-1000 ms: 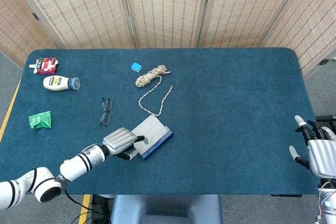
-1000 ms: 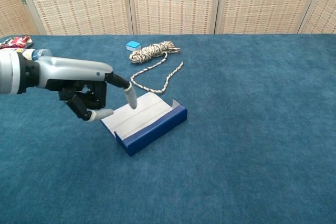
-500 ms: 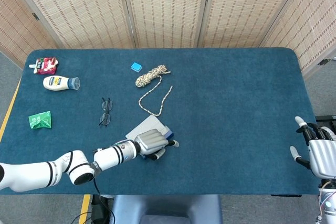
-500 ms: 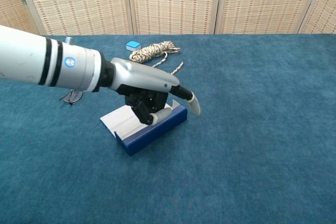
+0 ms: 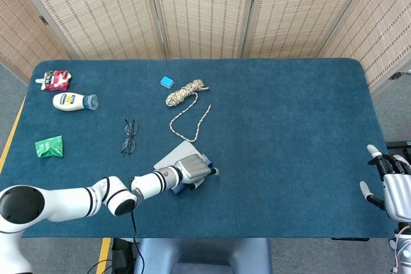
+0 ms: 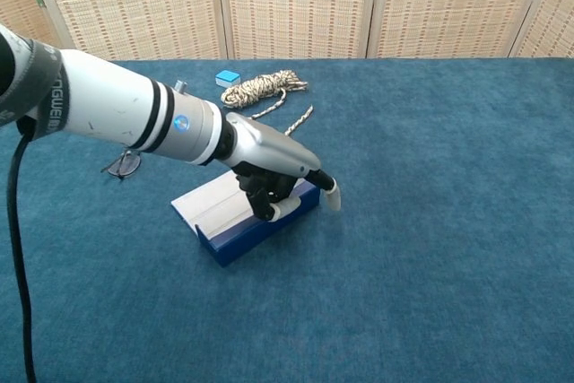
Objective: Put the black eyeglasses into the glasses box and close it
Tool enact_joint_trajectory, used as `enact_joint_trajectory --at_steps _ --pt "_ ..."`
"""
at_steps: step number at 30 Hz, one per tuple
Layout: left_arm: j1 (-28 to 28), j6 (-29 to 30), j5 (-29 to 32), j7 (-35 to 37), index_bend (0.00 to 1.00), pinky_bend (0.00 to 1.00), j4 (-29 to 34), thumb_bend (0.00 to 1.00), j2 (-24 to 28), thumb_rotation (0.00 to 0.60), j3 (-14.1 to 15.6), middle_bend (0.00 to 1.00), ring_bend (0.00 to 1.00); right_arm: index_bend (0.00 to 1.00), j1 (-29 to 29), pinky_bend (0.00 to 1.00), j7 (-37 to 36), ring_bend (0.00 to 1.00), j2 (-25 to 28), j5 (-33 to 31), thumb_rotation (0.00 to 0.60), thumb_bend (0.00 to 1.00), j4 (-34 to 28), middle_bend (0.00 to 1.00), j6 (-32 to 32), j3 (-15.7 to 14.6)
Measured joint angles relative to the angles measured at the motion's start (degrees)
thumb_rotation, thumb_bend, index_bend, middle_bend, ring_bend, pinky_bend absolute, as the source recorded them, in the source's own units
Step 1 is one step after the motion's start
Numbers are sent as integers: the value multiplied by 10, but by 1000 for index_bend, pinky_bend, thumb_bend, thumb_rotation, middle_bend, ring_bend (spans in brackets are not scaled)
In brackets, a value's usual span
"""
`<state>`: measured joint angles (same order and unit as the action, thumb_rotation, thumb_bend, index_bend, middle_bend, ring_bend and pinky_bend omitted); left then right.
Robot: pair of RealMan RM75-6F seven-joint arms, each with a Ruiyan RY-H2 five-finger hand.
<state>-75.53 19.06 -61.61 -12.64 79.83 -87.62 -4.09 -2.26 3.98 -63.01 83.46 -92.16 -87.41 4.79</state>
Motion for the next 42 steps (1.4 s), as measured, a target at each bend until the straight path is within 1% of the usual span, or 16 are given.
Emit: enact_joint_trajectory --at_steps 6,11,15,19,23,28,31,33,36,40,42 --pt "-35 29 84 -54 203 844 -11 785 -13 600 45 1000 1000 96 4 235 -7 241 -1 1 600 331 4 354 -6 1" --pt "-61 79 173 -111 197 846 -23 785 -22 600 85 1000 1000 96 5 235 -10 241 -2 2 600 331 7 354 -8 2" --pt "-76 121 245 -154 190 846 -37 786 -31 600 109 1000 1000 95 4 235 -12 241 -4 4 600 331 9 354 -7 2" --pt "-84 152 313 -193 187 846 -69 785 -46 600 128 1000 1000 96 6 235 -14 241 -5 4 600 331 10 354 -8 2" --pt "-85 159 367 -219 188 846 -112 785 -61 600 140 1000 1000 96 8 235 -14 241 -6 2 600 331 10 354 -8 1" --pt "-81 153 428 -252 193 846 -162 785 -72 600 159 1000 1000 96 10 235 -15 241 -4 2 600 331 10 354 -13 3" --pt "-74 148 454 -263 199 846 -171 786 -69 600 165 1000 1000 96 10 235 -15 241 -4 4 600 331 9 354 -14 3" --pt "-69 149 453 -257 202 846 -166 785 -62 600 161 1000 1000 96 10 235 -15 241 -4 4 600 331 9 354 -14 3" --pt "-57 161 421 -239 204 845 -140 785 -44 600 149 1000 1000 96 10 235 -17 243 -5 5 600 331 9 354 -14 3" --pt "-31 191 333 -204 208 845 -78 786 -9 600 134 1000 1000 96 8 235 -16 244 -6 7 600 331 9 354 -11 3" --pt "-14 206 275 -181 214 845 -35 786 14 600 127 1000 1000 96 7 235 -16 244 -7 10 600 331 9 354 -9 3"
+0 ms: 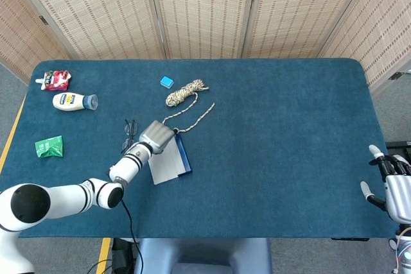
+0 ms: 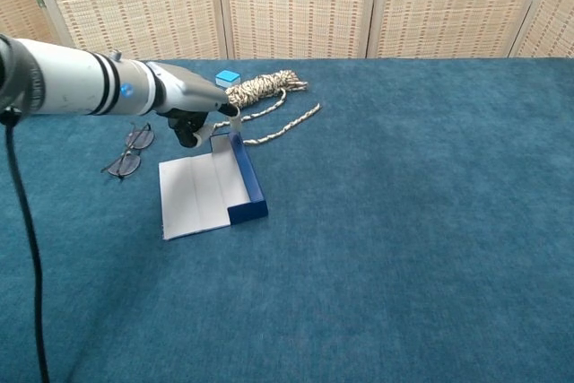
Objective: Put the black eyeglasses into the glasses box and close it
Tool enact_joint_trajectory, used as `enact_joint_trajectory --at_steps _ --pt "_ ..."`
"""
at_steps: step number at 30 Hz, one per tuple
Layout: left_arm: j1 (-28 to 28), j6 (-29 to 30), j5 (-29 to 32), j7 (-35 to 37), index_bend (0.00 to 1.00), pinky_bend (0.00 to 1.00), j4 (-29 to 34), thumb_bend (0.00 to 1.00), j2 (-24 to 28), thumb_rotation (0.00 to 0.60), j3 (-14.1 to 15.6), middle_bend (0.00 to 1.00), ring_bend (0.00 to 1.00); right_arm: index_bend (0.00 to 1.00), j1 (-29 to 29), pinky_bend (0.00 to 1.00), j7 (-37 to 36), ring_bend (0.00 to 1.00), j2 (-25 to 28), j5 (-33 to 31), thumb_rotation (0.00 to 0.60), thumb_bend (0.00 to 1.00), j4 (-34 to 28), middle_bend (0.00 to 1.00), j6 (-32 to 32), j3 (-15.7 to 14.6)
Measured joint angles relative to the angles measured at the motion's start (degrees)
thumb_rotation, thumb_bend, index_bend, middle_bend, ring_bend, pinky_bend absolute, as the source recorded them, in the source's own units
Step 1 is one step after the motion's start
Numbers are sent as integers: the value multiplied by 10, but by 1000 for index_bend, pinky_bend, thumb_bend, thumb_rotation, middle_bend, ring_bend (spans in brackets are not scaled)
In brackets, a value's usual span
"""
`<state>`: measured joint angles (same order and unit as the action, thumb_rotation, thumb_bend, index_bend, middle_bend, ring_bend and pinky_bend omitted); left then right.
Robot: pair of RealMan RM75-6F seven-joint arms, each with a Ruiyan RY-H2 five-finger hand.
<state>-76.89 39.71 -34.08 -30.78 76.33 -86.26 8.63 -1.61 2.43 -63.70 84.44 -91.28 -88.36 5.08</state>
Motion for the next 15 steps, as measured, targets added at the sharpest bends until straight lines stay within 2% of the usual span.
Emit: enact_joint_trajectory --at_steps 7,11,15 --pt "74 58 -173 54 226 844 136 785 82 600 -4 1000 1000 96 -1 235 0 251 0 2 600 331 -2 354 0 1" --pt "105 74 -220 60 226 844 171 785 111 600 5 1000 1000 96 -1 235 1 254 1 4 600 331 -3 354 -1 1" --pt "114 66 -228 37 228 844 180 785 111 600 13 1000 1000 96 -2 235 0 254 -2 4 600 331 -1 354 1 -1"
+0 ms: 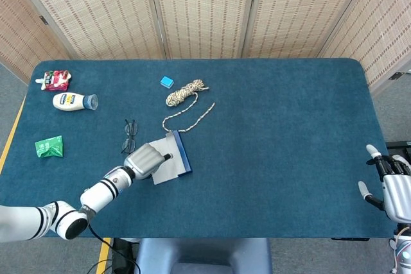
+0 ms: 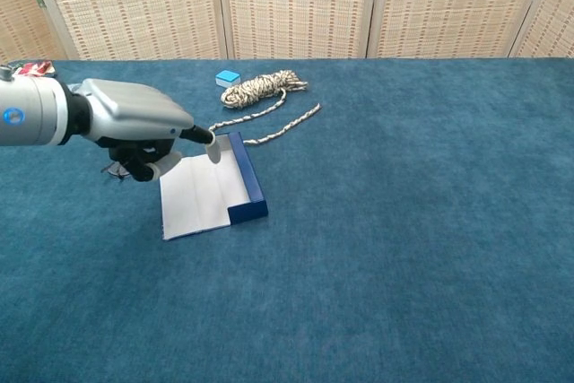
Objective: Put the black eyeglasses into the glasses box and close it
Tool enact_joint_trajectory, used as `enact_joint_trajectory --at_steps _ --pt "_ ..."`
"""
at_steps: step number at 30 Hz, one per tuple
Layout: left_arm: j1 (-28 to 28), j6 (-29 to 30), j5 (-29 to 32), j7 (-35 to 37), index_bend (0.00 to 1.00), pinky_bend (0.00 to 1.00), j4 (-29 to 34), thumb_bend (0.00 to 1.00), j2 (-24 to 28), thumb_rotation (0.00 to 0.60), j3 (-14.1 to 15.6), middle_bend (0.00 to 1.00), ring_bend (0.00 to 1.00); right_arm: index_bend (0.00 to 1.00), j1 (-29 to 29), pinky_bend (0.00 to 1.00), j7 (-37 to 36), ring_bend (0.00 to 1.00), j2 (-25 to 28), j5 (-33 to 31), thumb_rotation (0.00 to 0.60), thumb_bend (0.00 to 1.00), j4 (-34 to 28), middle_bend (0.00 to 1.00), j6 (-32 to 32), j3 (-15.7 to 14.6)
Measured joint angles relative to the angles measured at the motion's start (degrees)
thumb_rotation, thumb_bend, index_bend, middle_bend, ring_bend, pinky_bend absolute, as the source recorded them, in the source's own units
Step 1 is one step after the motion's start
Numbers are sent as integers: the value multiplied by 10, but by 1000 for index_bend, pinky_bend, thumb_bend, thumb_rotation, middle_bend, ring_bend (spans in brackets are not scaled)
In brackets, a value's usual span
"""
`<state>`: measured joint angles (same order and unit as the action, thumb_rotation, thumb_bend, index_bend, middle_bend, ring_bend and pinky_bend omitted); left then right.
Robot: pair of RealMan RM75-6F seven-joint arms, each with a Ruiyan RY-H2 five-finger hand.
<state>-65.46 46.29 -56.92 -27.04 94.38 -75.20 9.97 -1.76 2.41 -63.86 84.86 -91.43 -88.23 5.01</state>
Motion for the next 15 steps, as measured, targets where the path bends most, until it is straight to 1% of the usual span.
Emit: enact_joint_trajectory --at_steps 6,10,15 --pt "-4 -33 17 -34 239 844 -6 785 -25 600 -3 1000 1000 96 3 235 -3 255 0 -2 600 331 2 354 -2 0" --pt "-13 -60 30 -37 241 844 -11 785 -42 600 -17 1000 1000 96 5 235 -5 256 1 -4 600 331 4 354 -4 -1" --pt "-26 -93 36 -16 236 844 -21 785 -63 600 -44 1000 1000 96 8 235 -8 256 1 -5 600 331 5 354 -7 -1"
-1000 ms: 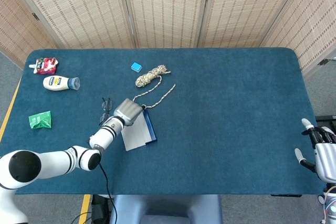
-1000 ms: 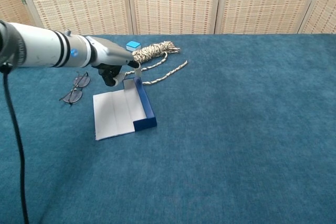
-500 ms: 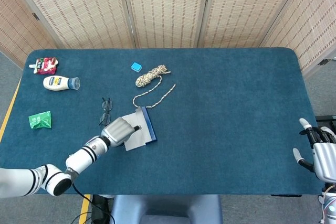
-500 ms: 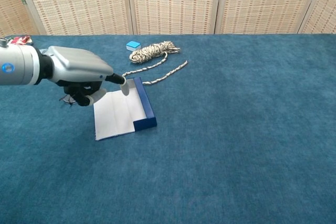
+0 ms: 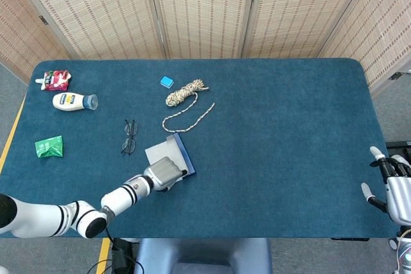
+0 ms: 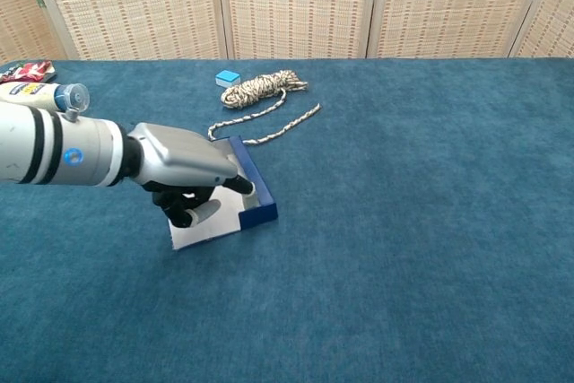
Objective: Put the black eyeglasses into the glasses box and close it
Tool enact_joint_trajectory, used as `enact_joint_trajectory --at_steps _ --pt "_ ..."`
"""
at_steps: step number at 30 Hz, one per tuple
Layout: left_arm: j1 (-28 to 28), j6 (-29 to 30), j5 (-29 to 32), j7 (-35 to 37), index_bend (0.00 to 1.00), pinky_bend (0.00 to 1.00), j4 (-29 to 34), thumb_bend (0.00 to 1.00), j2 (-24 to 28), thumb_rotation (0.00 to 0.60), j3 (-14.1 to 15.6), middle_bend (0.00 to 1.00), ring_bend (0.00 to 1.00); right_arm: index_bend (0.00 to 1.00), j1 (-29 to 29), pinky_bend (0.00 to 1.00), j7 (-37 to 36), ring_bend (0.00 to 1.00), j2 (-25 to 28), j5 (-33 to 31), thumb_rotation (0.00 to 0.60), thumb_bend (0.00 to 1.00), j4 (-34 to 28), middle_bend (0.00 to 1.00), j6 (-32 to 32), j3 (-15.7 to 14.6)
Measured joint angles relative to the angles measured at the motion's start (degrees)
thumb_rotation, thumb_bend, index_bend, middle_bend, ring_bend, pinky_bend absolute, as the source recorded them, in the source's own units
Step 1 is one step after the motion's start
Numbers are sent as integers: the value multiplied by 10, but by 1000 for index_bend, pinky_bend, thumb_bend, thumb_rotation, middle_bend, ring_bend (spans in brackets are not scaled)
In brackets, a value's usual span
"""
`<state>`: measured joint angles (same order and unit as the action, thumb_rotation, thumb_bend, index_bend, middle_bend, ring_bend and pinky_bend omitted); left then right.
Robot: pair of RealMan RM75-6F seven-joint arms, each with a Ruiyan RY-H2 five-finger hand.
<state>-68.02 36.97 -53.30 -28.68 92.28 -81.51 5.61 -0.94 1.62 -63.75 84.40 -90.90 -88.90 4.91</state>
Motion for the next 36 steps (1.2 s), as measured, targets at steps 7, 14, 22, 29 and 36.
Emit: enact_joint_trajectory --at_steps 7,14,22,29,36 --pt "-15 -24 9 32 210 844 -43 785 -29 600 -35 1000 1000 96 4 235 -7 256 0 -3 600 331 6 354 -2 -1" --pt "-18 -13 38 32 215 844 -86 785 -35 600 -46 1000 1000 96 6 235 -13 256 -1 -4 600 331 11 354 -2 1" --pt "-5 34 45 35 222 843 -77 785 -4 600 -66 1000 1000 96 1 235 -14 260 -5 -2 600 331 14 354 4 1" --pt "-16 13 64 27 163 843 -127 786 -38 600 -72 1000 1000 96 3 235 -19 261 -7 -6 600 331 18 354 5 1" --pt "-42 -21 109 -12 125 843 -204 786 -91 600 -60 1000 1000 96 6 235 -22 263 -8 -9 600 331 22 354 5 0"
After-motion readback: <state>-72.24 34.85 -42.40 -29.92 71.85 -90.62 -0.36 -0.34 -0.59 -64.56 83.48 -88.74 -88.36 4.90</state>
